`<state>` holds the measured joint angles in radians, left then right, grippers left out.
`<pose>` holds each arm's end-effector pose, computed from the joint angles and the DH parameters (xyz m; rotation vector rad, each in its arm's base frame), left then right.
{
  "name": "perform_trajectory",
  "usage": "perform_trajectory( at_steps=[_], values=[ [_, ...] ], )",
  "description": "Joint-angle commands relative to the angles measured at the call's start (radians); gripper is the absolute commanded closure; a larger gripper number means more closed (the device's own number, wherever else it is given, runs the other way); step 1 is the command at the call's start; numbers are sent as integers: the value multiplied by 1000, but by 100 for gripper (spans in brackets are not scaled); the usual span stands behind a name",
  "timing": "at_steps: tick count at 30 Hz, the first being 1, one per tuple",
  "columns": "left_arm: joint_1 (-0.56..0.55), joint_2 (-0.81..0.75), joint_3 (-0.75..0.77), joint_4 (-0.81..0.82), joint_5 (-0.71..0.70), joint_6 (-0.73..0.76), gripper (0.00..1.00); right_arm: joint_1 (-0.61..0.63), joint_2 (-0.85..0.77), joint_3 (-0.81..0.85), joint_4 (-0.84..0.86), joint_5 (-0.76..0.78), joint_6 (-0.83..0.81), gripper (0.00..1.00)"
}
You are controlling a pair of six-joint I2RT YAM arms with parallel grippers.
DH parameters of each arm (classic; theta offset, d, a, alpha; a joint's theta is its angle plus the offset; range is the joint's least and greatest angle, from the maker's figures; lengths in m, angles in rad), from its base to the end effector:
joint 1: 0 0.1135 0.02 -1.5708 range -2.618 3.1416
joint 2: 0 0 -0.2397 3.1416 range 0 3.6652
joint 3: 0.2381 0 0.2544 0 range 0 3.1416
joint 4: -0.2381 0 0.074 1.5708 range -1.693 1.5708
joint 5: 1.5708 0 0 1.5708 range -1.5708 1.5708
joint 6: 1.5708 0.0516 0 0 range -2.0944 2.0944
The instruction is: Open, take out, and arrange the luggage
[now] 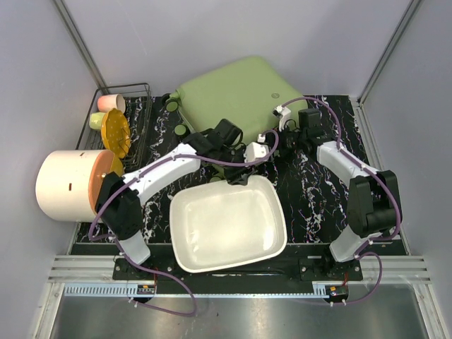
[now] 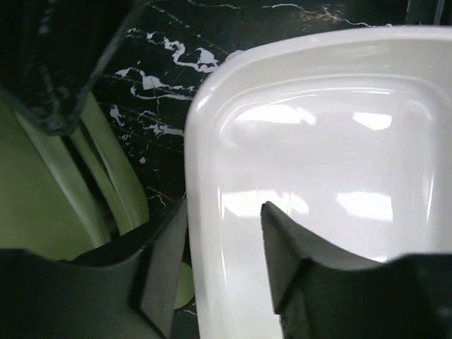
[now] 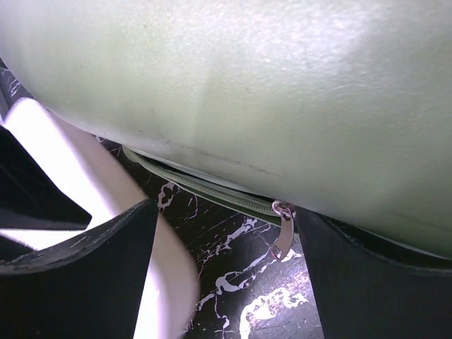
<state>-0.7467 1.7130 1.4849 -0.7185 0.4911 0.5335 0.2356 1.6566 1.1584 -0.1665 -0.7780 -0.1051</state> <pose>0.2610 -0.2747 0.2564 1.6459 1.8737 -0.7048 0.3548 0.1224 0.2186 -0.7772 2.0200 0.9355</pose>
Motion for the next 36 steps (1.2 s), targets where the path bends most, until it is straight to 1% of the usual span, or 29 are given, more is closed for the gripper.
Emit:
perform_trajectory(
  at_steps=[1, 2, 3, 5, 7, 8, 9, 10, 11, 12, 13, 14, 15, 16, 17, 18, 20, 22, 23, 25, 27, 29, 30, 31, 33, 36],
  values=[
    [-28, -19, 61, 1, -14, -9, 44, -57, -38, 66, 141, 65, -22, 10],
    [-22, -27, 77, -10, -31, -20, 40, -77, -49, 67, 134, 63, -34, 10],
    [-8, -36, 86, -18, -37, -24, 34, -90, -54, 69, 124, 62, -42, 10],
    [24, -75, 103, -28, -22, -64, 28, -114, -63, 84, 104, 46, -47, 10],
    [96, -107, 124, -59, 38, -95, 27, -151, -67, 110, 88, 36, -44, 10],
    [124, -119, 142, -88, 53, -136, 26, -165, -72, 121, 88, 33, -39, 10],
    [188, -131, 143, -97, 72, -156, 27, -186, -77, 132, 90, 33, -38, 10],
    [225, -144, 141, -104, 126, -171, 26, -196, -75, 155, 96, 33, -36, 9],
    [265, -177, 124, -96, 150, -214, 27, -206, -77, 167, 104, 39, -22, 9],
    [349, -190, 114, -82, 168, -239, 26, -217, -74, 178, 114, 43, -12, 9],
    [392, -203, 101, -67, 213, -263, 26, -229, -69, 204, 137, 48, -1, 9],
    [436, -216, 83, -21, 230, -333, 25, -231, -57, 219, 148, 60, 22, 9],
    [522, -216, 72, 6, 240, -375, 23, -263, -46, 234, 156, 71, 31, 9],
    [564, -211, 65, 39, 266, -423, 21, -275, -34, 269, 154, 85, 38, 8],
    [601, -205, 49, 112, 271, -525, 17, -283, -5, 286, 188, 120, 47, 8],
    [660, -173, 48, 141, 274, -574, 15, -288, 12, 305, 194, 138, 54, 7],
    [705, -127, 70, 186, 317, -654, 11, -301, 76, 371, 196, 166, 67, 7],
    [710, -60, 101, 206, 355, -684, 6, -311, 120, 429, 196, 171, 90, 7],
    [711, -41, 109, 235, 372, -719, 2, -317, 153, 443, 194, 158, 99, 7],
    [710, 18, 117, 284, 401, -773, 1, -321, 173, 452, 197, 128, 139, 4],
    [708, 59, 120, 378, 414, -858, 1, -321, 158, 425, 222, 68, 139, 4],
    [699, 115, 141, 440, 431, -906, 1, -321, 103, 338, 249, 54, 128, 4],
    [693, 132, 150, 458, 434, -914, 2, -321, 82, 308, 251, 51, 119, 5],
    [692, 149, 169, 479, 434, -925, 3, -321, 57, 246, 248, 45, 111, 5],
    [690, 201, 192, 540, 426, -957, 4, -321, -30, 169, 260, 28, 75, 6],
    [698, 298, 299, 510, 414, -946, 8, -317, -155, -32, 272, -7, 50, 12]
  ],
)
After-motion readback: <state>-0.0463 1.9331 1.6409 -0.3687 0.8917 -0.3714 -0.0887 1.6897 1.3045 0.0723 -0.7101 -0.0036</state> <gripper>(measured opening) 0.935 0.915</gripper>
